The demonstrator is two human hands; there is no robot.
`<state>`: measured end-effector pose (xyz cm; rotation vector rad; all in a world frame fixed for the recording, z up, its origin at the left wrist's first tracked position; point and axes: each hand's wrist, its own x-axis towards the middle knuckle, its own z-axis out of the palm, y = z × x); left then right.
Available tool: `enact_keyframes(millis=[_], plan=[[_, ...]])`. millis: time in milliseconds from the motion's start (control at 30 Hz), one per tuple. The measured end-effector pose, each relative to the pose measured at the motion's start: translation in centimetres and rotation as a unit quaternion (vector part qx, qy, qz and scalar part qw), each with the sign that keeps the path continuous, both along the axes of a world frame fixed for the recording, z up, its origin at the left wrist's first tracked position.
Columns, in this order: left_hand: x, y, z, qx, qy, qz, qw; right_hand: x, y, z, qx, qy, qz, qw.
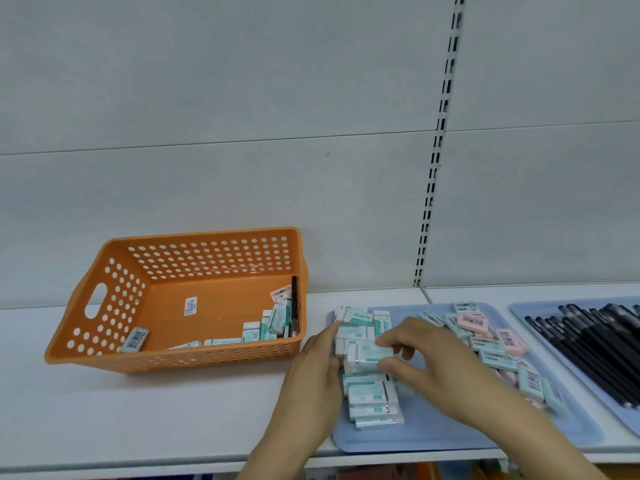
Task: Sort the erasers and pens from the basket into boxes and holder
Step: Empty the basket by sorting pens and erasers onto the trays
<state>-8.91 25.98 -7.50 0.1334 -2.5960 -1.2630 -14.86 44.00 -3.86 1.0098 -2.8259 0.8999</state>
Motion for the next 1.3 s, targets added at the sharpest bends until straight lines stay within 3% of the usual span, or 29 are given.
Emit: enact_keyframes(millis=[167, 267, 367, 467, 500, 567, 633, 700, 800, 1000, 1300], plan=[[3.2, -0.4, 2.1, -0.052, -0.020, 0.014, 0.998, 0.0, -1.6, -0.2, 0.077, 0.026, 0.023, 0.996], [5.6, -1.2, 3.8, -0.110, 0.002, 0.001, 0.994, -0.2, -1.5, -0.1, 0.051, 0.033, 0.014, 0.998], [7.1, -2.7, 7.5, -0.028, 0.087, 0.004, 0.996, -0.2, -2.6, 1.3, -0.036, 0.033, 0.011, 0.999], [4.8, -6.9, 10.5, 0.042, 0.160, 0.096, 0.982, -0.1, -5.2, 3.0, -0.112, 0.029, 0.011, 0.993], [3.3, -8.5, 11.2, 0.040, 0.135, 0.110, 0.984, 0.0, -6.2, 3.4, -0.123, 0.032, 0.011, 0.992], [-0.1, -11.0, 11.2, -0.001, -0.010, 0.089, 0.996, 0.3, -8.2, 3.8, -0.105, 0.029, 0.002, 0.994], [-3.0, -12.0, 9.8, -0.023, -0.172, 0.026, 0.984, 0.7, -9.7, 4.1, -0.042, 0.036, -0.026, 0.998], [-4.9, -12.0, 8.2, -0.075, -0.249, -0.016, 0.966, 0.9, -10.8, 3.9, 0.007, 0.050, -0.042, 0.998], [-6.5, -12.1, 7.0, -0.127, -0.248, -0.020, 0.960, 1.1, -11.6, 3.2, -0.009, 0.038, -0.046, 0.998], [-7.1, -12.1, 6.3, -0.104, -0.226, -0.020, 0.968, 2.1, -12.5, 1.8, -0.082, 0.025, -0.045, 0.995], [-6.9, -11.3, 6.8, -0.078, -0.244, 0.010, 0.967, 2.6, -12.4, 1.4, -0.088, 0.055, -0.040, 0.994]])
